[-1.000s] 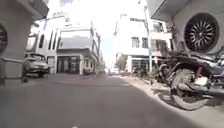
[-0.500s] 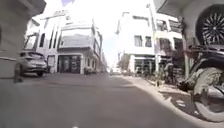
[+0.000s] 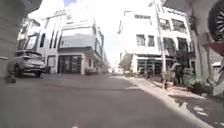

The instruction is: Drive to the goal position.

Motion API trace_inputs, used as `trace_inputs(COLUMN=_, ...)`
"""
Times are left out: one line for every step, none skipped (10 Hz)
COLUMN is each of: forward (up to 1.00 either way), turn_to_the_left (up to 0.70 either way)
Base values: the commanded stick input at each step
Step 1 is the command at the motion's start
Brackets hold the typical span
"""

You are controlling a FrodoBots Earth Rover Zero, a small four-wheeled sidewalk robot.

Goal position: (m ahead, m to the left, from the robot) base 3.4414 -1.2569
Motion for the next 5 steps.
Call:
trace_inputs(forward=1.0, turn_to_the_left=0.0)
trace_inputs(forward=1.0, turn_to_the_left=0.0)
trace_inputs(forward=1.0, turn_to_the_left=0.0)
trace_inputs(forward=1.0, turn_to_the_left=0.0)
trace_inputs(forward=1.0, turn_to_the_left=0.0)
